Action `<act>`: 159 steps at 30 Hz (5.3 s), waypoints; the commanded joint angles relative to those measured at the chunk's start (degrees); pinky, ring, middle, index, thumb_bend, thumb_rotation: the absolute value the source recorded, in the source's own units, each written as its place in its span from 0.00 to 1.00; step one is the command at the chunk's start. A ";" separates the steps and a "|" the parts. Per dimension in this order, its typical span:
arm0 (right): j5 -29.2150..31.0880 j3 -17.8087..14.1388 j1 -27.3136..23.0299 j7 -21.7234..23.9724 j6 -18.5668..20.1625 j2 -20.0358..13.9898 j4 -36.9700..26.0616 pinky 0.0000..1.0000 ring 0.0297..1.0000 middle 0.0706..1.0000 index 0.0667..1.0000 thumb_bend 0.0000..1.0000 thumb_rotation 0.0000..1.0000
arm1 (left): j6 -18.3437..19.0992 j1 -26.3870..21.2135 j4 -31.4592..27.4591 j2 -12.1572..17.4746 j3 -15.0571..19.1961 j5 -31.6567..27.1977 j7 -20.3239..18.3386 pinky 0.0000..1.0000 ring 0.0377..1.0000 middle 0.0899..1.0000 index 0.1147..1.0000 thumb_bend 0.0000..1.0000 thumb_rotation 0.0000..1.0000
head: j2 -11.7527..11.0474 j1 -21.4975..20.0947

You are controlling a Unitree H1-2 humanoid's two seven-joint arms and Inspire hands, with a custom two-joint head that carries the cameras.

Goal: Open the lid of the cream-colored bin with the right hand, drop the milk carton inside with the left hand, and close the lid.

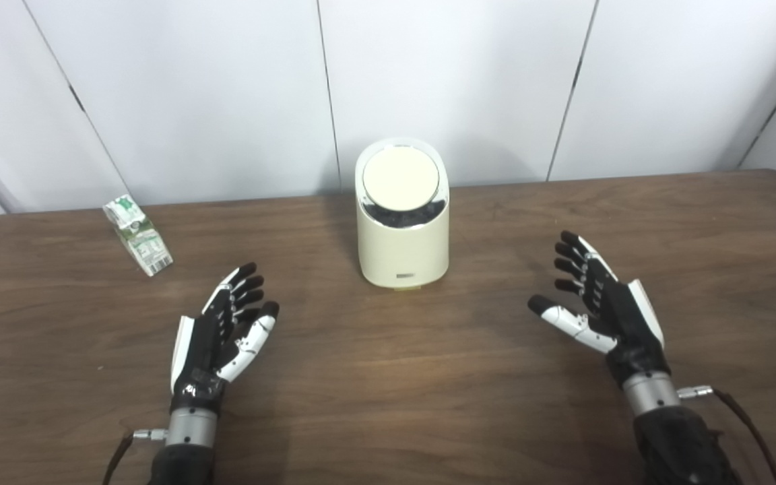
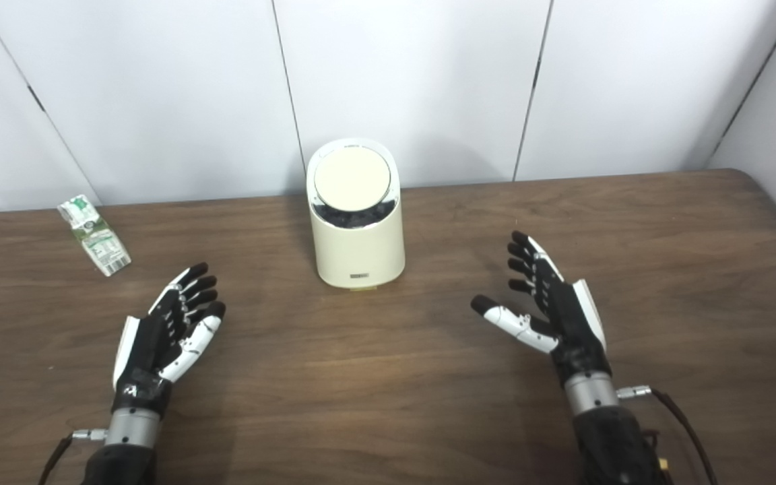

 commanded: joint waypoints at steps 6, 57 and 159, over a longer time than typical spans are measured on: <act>2.09 -1.23 -1.08 0.67 -6.67 -1.88 1.68 0.81 0.88 0.90 0.91 0.68 0.46 | -2.13 1.72 3.04 -0.84 -0.83 1.36 1.26 0.75 0.79 0.81 0.88 0.54 0.45 | -1.81 3.23; -8.37 1.17 -16.49 -2.66 4.67 1.47 -3.60 0.80 0.88 0.93 0.91 0.90 0.35 | -4.19 4.94 0.60 0.97 -0.76 2.68 0.55 0.79 0.82 0.84 0.91 0.42 0.29 | -8.05 -5.45; -14.51 7.72 -17.23 2.69 10.12 -1.84 -2.02 0.73 0.83 0.87 0.87 0.52 0.61 | -2.89 5.69 -2.09 -2.23 -2.19 5.76 1.62 0.72 0.79 0.82 0.89 0.45 0.74 | -3.04 -0.17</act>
